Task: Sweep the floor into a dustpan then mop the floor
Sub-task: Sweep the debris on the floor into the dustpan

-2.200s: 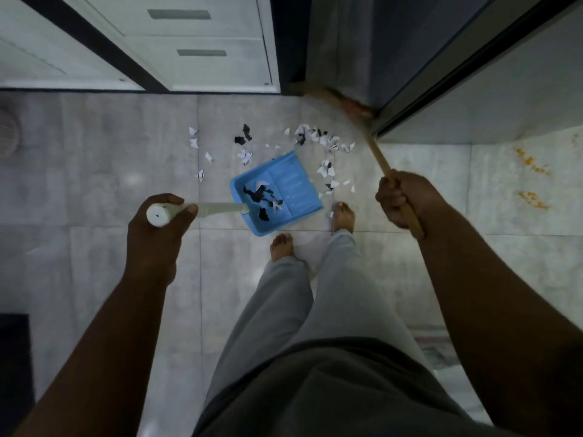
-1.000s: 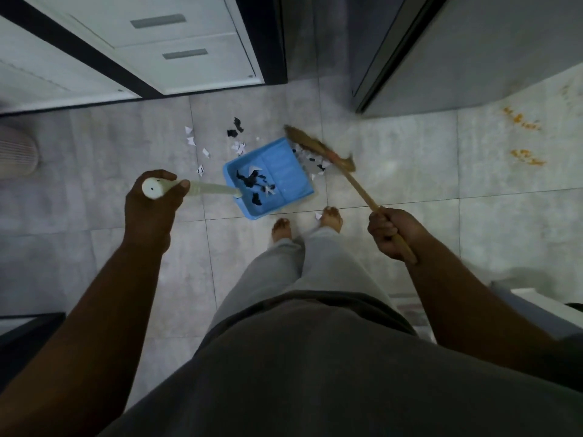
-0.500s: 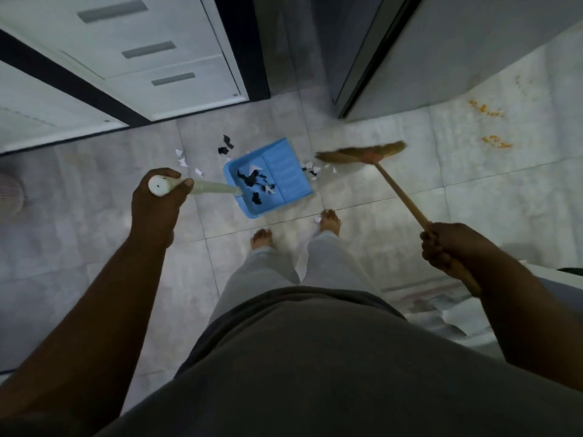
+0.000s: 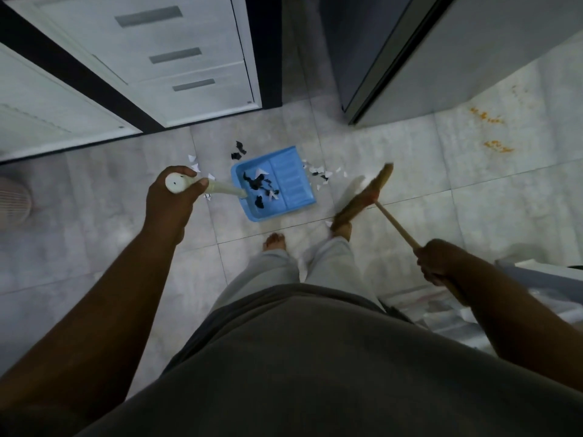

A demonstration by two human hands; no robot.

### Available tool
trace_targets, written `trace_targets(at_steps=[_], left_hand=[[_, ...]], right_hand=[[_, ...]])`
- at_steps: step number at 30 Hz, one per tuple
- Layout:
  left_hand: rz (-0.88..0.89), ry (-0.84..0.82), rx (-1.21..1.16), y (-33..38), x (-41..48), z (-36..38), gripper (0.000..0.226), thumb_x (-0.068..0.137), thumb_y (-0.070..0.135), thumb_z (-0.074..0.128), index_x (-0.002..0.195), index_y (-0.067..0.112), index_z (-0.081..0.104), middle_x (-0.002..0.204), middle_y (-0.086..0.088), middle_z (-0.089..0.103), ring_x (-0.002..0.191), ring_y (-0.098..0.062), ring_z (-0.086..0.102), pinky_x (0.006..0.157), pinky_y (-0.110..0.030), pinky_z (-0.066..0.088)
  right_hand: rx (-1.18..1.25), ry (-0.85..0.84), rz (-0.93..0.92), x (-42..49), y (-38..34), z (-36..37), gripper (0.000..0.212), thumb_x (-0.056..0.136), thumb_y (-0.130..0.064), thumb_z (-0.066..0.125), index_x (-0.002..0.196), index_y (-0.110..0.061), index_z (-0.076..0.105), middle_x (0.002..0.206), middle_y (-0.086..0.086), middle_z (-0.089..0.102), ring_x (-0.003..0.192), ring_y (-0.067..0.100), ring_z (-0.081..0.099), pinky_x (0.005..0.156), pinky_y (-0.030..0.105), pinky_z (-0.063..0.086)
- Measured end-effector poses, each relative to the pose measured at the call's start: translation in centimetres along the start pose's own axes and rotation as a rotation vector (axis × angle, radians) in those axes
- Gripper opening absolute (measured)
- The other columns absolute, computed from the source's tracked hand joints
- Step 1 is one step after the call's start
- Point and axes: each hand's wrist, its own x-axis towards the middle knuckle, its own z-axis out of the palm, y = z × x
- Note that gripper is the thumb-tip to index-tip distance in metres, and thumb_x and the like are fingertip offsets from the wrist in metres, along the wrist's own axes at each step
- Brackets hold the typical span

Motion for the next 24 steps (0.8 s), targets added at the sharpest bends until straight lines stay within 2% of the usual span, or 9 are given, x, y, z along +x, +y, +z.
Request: trace_targets(at_steps=[2, 6, 11, 16, 21, 24], left_hand=[[0.003, -0.002, 0.003, -0.3, 0.1, -0.6, 0.021, 0.083, 0.009, 0.076, 0.089, 0.025, 0.064, 0.096, -0.002, 0.065, 0.089, -0.019, 0.059, 0.082, -0.04, 0.052], [0.008, 0.008, 0.029, -0.7, 0.2, -1.6, 0.021, 0.082, 0.011, 0.076, 0.089, 0.027, 0.064, 0.1, -0.007, 0.065, 0.089, -0.021, 0.059, 0.084, -0.044, 0.053], [-0.004, 0.004, 0.031, -1.2, -0.1, -2.2, 0.021, 0.081, 0.011, 0.077, 0.089, 0.026, 0.064, 0.098, -0.008, 0.065, 0.089, -0.023, 0.059, 0.086, -0.047, 0.052], [0.001, 0.0, 0.033, -1.5, -0.2, -2.5, 0.019, 0.082, 0.011, 0.077, 0.092, 0.022, 0.065, 0.099, -0.006, 0.065, 0.09, -0.021, 0.06, 0.085, -0.044, 0.052], [0.016, -0.002, 0.028, -1.3, 0.0, -2.6, 0.018, 0.084, 0.011, 0.075, 0.095, 0.019, 0.064, 0.095, -0.002, 0.065, 0.084, -0.017, 0.06, 0.076, -0.036, 0.053], [0.013, 0.0, 0.026, -1.2, 0.1, -2.5, 0.018, 0.084, 0.01, 0.075, 0.097, 0.017, 0.064, 0.098, -0.005, 0.065, 0.087, -0.018, 0.06, 0.08, -0.038, 0.054]], right_hand=[[0.021, 0.006, -0.012, 0.8, -1.7, 0.9, 0.032, 0.102, -0.024, 0.045, 0.091, 0.003, 0.058, 0.065, 0.014, 0.055, 0.05, 0.022, 0.049, 0.048, 0.03, 0.04], [0.0, -0.015, 0.003, 0.7, -3.5, 2.5, 0.031, 0.101, -0.024, 0.044, 0.083, -0.001, 0.055, 0.061, 0.012, 0.053, 0.048, 0.02, 0.048, 0.047, 0.028, 0.04], [-0.056, -0.012, -0.025, -0.7, -3.2, 4.9, 0.027, 0.101, -0.026, 0.047, 0.088, -0.003, 0.054, 0.067, 0.011, 0.059, 0.048, 0.017, 0.051, 0.037, 0.02, 0.039], [-0.089, -0.005, -0.049, -1.7, -4.2, 7.4, 0.027, 0.101, -0.027, 0.048, 0.084, -0.006, 0.053, 0.071, 0.011, 0.062, 0.051, 0.016, 0.054, 0.041, 0.022, 0.042], [-0.062, -0.001, -0.068, -1.8, -4.8, 8.6, 0.027, 0.1, -0.025, 0.049, 0.083, -0.004, 0.053, 0.072, 0.012, 0.062, 0.052, 0.018, 0.055, 0.046, 0.027, 0.046], [-0.032, 0.005, -0.059, -1.7, -4.7, 8.6, 0.027, 0.101, -0.024, 0.048, 0.085, -0.004, 0.054, 0.073, 0.013, 0.062, 0.053, 0.018, 0.054, 0.047, 0.027, 0.046]])
